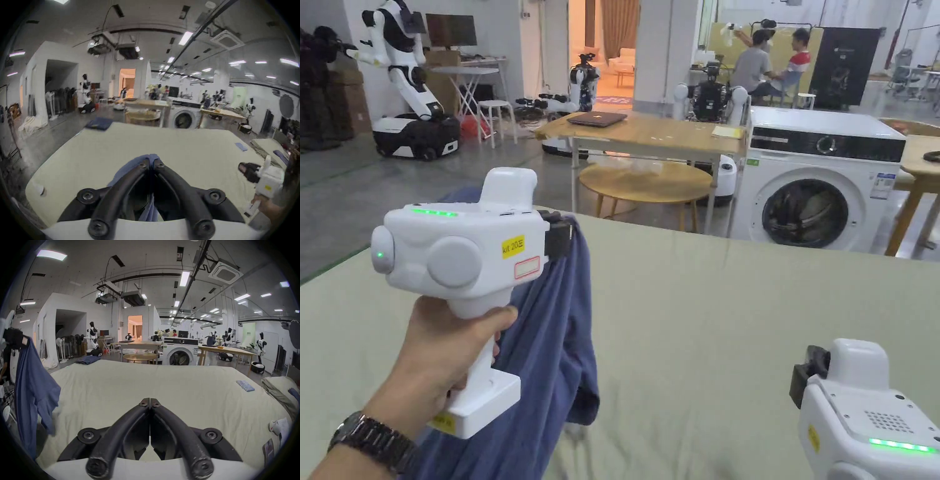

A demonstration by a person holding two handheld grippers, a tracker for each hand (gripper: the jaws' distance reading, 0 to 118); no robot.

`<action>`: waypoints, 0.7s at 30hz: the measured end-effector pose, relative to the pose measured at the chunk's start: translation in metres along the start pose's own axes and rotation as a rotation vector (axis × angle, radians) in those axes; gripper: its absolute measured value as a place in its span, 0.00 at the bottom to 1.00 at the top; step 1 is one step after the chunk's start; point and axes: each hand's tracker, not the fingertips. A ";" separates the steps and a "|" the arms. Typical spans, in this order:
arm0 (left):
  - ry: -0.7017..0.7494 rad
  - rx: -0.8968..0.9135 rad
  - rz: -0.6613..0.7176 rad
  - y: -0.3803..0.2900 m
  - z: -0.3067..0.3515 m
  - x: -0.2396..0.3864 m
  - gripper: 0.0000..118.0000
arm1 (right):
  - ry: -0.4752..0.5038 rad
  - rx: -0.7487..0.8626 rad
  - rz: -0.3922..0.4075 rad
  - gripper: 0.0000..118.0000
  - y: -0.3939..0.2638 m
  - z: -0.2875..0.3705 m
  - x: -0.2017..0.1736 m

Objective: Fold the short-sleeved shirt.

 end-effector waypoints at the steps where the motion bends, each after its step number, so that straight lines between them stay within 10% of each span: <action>1: -0.030 -0.005 -0.003 0.004 -0.008 0.016 0.00 | -0.014 0.006 -0.006 0.00 0.000 0.002 0.010; 21: -0.453 -0.332 -0.040 -0.103 -0.134 0.285 0.00 | -0.295 -0.008 -0.056 0.00 -0.015 0.061 0.157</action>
